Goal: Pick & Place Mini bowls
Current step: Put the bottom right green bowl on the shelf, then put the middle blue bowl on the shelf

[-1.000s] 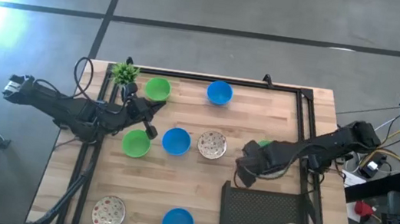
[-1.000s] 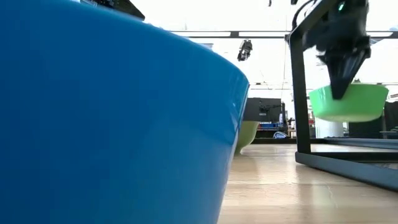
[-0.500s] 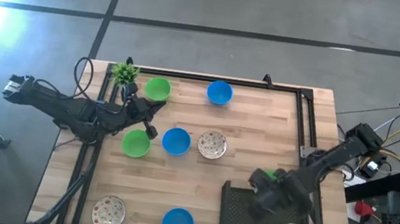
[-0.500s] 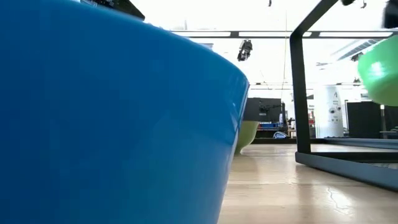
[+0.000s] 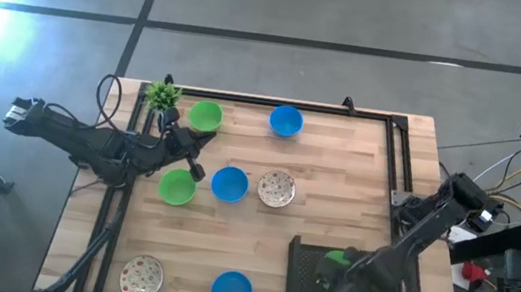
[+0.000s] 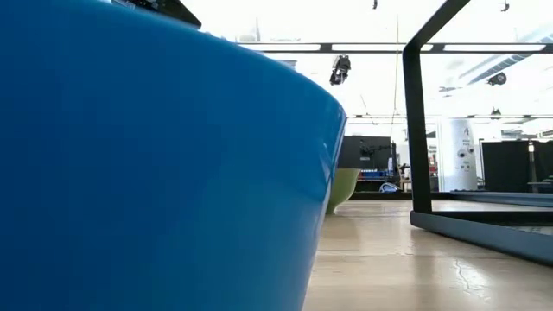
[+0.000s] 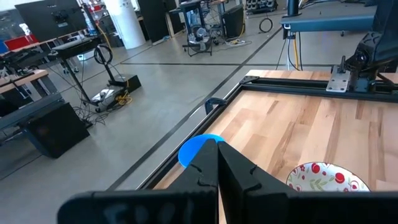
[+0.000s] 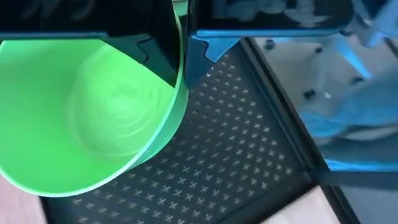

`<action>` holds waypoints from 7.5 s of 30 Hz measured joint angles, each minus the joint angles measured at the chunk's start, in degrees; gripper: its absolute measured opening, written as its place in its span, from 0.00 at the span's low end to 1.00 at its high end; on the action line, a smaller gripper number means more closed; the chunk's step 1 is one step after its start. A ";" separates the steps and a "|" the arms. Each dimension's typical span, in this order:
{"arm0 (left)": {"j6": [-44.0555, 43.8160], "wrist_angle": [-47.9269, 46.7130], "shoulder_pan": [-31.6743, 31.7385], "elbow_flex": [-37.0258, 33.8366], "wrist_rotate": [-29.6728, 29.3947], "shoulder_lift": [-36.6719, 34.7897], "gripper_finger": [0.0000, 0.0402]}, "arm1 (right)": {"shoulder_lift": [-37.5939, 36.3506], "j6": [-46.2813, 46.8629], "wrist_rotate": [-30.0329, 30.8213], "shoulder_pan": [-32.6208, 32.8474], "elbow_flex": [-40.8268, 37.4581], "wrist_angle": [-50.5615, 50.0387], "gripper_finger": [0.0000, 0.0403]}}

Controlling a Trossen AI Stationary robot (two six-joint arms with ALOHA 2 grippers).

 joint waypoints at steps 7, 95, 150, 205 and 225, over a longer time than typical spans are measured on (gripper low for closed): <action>0.00 -0.01 -0.04 0.00 0.00 0.01 0.00 | 5.68 -3.12 -1.20 2.40 3.11 1.12 0.02; 3.50 -1.90 0.02 0.00 0.49 0.01 0.00 | -2.94 9.27 25.98 3.87 16.21 -11.24 0.07; -41.55 -32.26 9.73 8.25 29.34 21.08 0.00 | -15.73 -2.05 41.97 -17.90 16.10 -27.11 0.02; -41.94 -30.47 16.63 12.67 37.49 39.40 0.01 | -15.73 -4.50 42.05 -17.87 16.10 -26.72 0.02; -33.44 -30.52 14.81 29.16 13.46 29.69 0.00 | -14.78 -19.70 52.45 -17.92 16.03 -17.52 0.14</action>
